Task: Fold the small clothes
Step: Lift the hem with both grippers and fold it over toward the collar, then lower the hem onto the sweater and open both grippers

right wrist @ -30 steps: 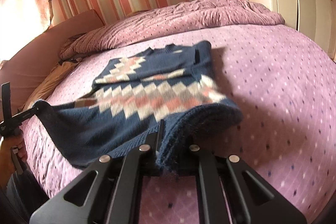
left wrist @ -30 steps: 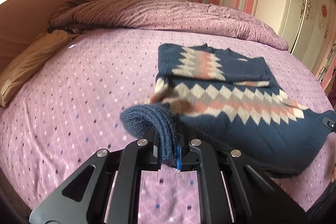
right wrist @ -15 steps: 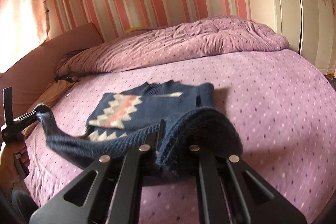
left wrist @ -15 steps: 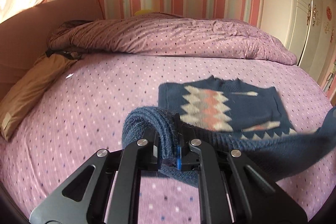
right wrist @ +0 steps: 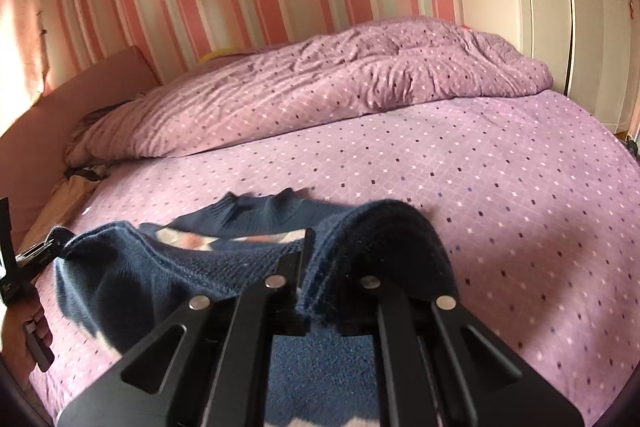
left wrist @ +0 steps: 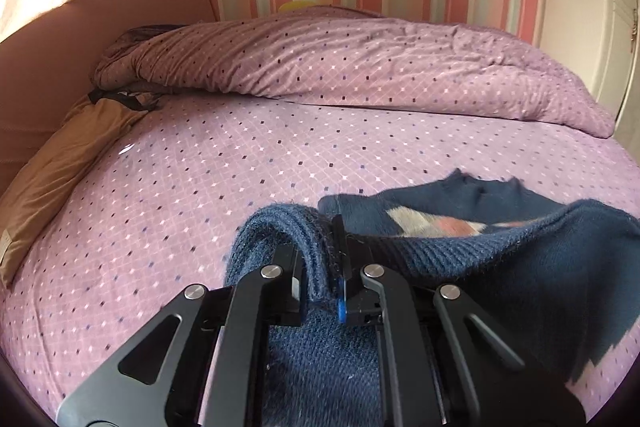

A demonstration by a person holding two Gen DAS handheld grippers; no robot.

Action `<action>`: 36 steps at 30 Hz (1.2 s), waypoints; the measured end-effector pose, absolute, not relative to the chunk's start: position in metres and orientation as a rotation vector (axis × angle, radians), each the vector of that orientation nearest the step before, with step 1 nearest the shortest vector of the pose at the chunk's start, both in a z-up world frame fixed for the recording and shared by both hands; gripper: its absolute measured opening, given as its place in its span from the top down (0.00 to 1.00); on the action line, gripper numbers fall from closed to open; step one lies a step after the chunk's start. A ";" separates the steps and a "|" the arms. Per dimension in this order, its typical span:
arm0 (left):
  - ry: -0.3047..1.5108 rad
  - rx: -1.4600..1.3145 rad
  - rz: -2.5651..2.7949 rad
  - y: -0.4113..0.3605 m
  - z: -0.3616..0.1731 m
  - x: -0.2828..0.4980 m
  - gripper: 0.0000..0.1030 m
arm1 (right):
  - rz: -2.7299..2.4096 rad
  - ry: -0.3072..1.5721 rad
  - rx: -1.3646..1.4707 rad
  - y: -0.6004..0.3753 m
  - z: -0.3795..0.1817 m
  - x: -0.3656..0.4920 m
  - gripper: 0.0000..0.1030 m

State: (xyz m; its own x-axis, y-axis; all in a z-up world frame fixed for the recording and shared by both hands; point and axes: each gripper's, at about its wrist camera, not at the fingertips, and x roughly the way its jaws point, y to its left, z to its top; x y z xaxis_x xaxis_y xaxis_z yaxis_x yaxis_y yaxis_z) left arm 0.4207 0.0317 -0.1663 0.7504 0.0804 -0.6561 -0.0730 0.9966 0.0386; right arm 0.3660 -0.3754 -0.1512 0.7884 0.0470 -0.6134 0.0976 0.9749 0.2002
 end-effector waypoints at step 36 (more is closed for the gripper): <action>0.818 0.050 0.118 -0.002 -0.225 0.559 0.16 | -0.021 0.845 0.392 -0.407 -0.215 0.522 0.05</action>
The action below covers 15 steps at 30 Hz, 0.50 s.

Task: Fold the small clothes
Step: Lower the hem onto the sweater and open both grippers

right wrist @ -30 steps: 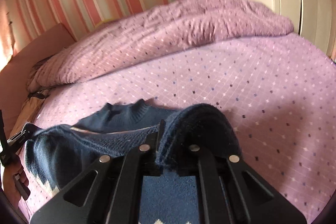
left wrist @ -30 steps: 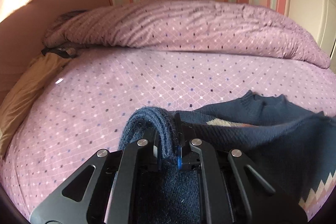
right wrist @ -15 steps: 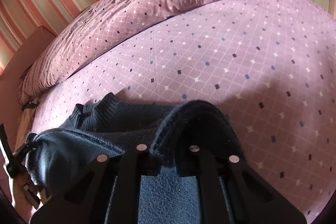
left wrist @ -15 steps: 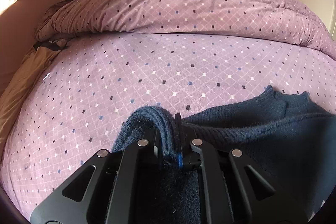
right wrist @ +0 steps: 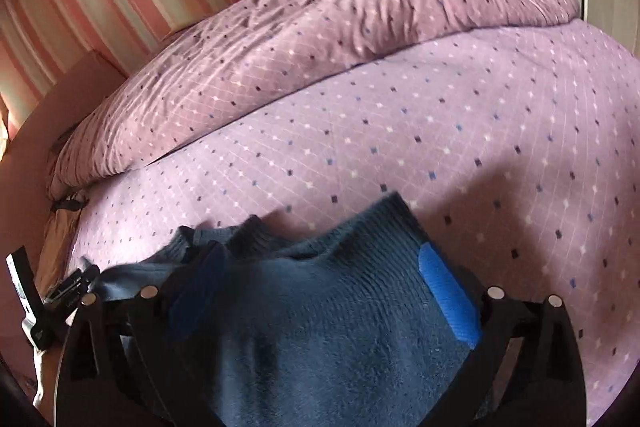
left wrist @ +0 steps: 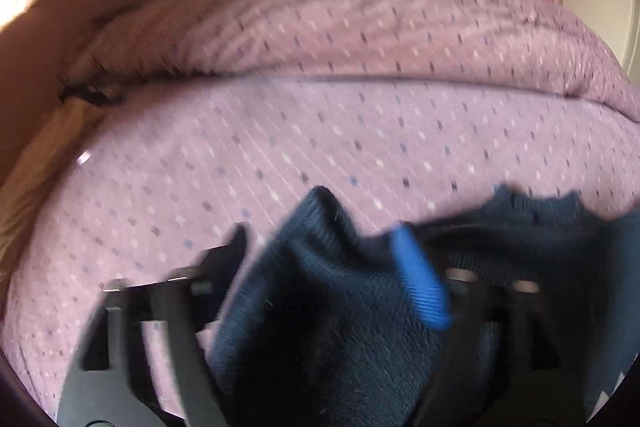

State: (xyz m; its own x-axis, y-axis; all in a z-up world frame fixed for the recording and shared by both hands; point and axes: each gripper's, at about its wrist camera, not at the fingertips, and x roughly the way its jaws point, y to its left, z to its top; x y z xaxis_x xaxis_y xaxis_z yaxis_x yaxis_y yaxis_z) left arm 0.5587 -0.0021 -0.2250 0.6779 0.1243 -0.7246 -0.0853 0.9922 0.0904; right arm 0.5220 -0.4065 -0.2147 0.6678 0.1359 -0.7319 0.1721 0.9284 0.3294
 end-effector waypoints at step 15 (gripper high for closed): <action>0.936 0.082 0.072 -0.007 -0.261 0.567 0.15 | 0.006 1.002 0.243 -0.349 -0.260 0.537 0.05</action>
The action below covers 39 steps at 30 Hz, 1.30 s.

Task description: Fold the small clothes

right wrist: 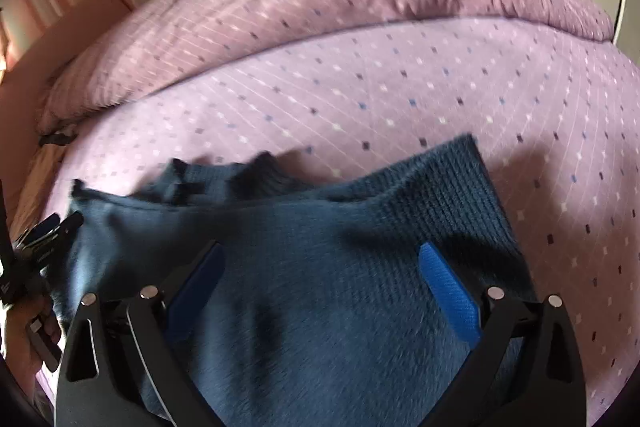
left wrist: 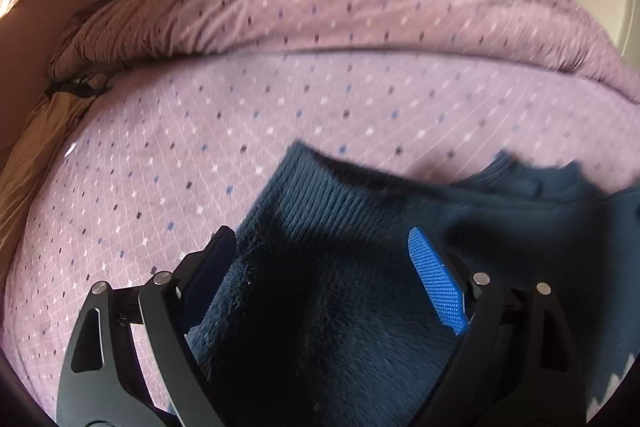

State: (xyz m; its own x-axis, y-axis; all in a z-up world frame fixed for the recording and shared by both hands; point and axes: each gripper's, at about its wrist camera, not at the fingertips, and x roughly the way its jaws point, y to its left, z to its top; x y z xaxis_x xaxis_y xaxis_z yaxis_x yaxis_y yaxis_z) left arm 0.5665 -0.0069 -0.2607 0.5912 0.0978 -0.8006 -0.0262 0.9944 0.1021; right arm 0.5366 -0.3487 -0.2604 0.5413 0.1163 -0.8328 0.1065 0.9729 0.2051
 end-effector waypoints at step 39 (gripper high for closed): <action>0.817 0.289 -0.012 -0.135 -0.250 0.359 0.08 | -0.106 0.941 0.190 -0.431 -0.248 0.279 0.04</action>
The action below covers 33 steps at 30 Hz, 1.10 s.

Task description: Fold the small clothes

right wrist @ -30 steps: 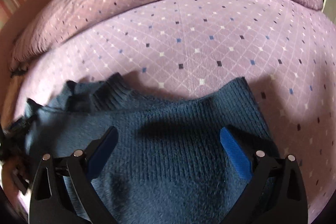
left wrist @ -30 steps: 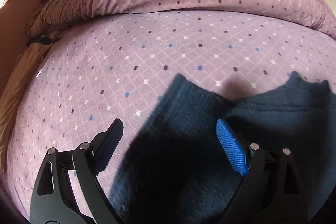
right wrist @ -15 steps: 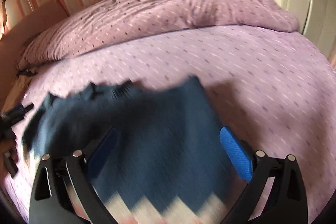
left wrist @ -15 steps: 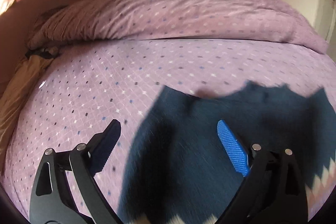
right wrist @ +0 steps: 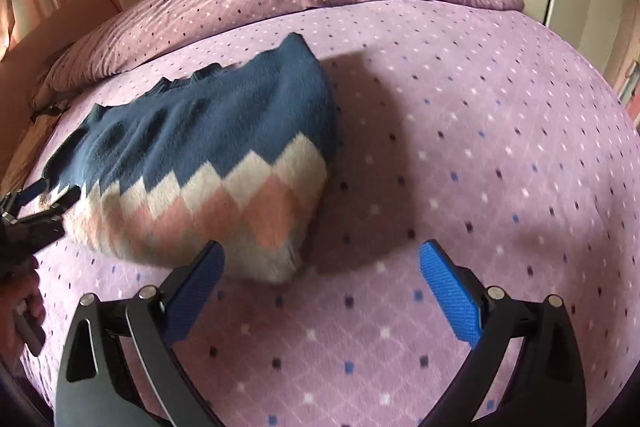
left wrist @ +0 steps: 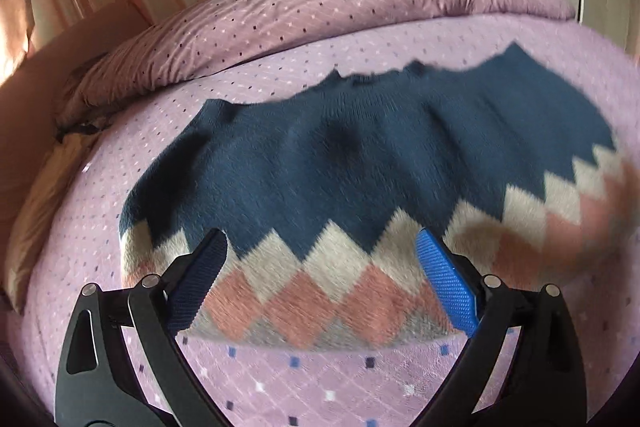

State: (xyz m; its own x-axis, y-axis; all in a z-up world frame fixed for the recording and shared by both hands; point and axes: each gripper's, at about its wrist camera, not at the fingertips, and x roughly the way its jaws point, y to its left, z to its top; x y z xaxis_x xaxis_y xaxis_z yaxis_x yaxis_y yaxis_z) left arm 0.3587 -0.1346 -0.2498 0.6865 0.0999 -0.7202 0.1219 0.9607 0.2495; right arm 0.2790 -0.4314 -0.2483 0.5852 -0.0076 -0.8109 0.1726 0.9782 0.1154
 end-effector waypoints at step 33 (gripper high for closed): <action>0.916 0.273 0.083 -0.130 -0.304 0.369 0.03 | 0.149 1.068 0.683 -0.434 -0.321 0.327 0.35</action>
State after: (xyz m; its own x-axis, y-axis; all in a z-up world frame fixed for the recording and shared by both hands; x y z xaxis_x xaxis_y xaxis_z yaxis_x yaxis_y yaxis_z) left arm 0.3687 -0.1299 -0.3039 0.6082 0.1864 -0.7715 0.0451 0.9623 0.2681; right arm 0.3271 -0.4345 -0.3206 0.4937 0.4296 -0.7561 0.2061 0.7869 0.5816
